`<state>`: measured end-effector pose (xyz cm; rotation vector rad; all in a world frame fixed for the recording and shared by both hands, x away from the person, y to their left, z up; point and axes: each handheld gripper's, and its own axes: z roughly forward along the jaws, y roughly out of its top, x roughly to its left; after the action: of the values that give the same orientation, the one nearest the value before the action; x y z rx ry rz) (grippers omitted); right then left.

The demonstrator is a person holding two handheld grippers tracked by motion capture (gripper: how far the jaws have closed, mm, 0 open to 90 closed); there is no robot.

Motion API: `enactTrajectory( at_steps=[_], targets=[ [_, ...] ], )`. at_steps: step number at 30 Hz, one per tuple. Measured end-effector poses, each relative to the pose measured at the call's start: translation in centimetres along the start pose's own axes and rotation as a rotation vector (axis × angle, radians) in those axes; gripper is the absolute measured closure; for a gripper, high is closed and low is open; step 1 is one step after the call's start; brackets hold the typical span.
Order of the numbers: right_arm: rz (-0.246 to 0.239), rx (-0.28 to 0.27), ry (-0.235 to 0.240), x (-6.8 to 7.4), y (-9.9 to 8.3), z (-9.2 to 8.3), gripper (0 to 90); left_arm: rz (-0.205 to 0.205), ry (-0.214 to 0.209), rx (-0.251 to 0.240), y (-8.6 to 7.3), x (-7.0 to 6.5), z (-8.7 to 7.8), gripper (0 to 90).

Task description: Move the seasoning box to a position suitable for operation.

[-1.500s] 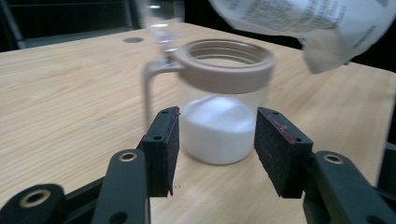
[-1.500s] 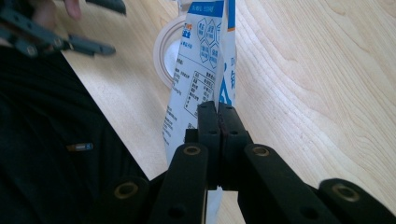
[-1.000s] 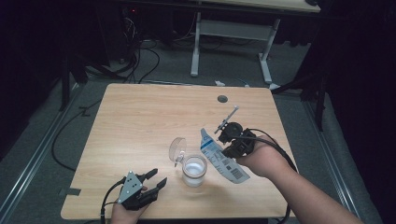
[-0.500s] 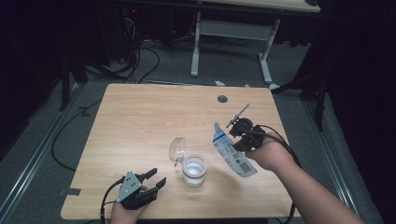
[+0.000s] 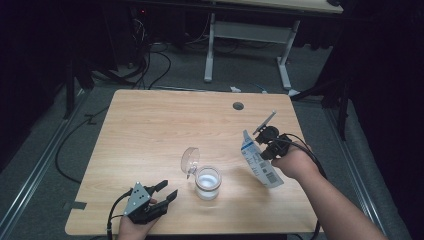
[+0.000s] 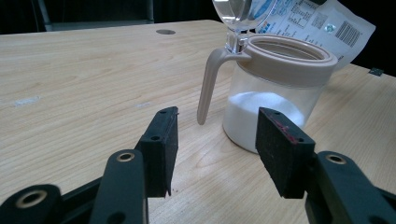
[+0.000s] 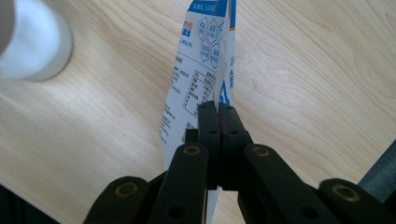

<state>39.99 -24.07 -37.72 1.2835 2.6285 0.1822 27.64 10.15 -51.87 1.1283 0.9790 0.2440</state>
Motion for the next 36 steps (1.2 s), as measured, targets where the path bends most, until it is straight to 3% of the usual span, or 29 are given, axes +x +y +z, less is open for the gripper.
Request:
enactTrajectory(
  at_steps=[15,26,36],
  targets=[
    [0.039,0.016,-0.029,-0.9,0.4,1.0,90.0,-0.015,0.004,-0.003,0.0,0.2,0.0,49.6],
    [0.088,-0.146,-0.041,-0.9,-0.4,-0.3,90.0,-0.005,0.017,0.002,0.1,0.5,0.1,49.6],
    [0.126,-0.231,-0.035,-0.8,-2.0,-0.1,90.0,0.002,0.060,0.025,0.9,2.0,0.1,49.5]
  ],
)
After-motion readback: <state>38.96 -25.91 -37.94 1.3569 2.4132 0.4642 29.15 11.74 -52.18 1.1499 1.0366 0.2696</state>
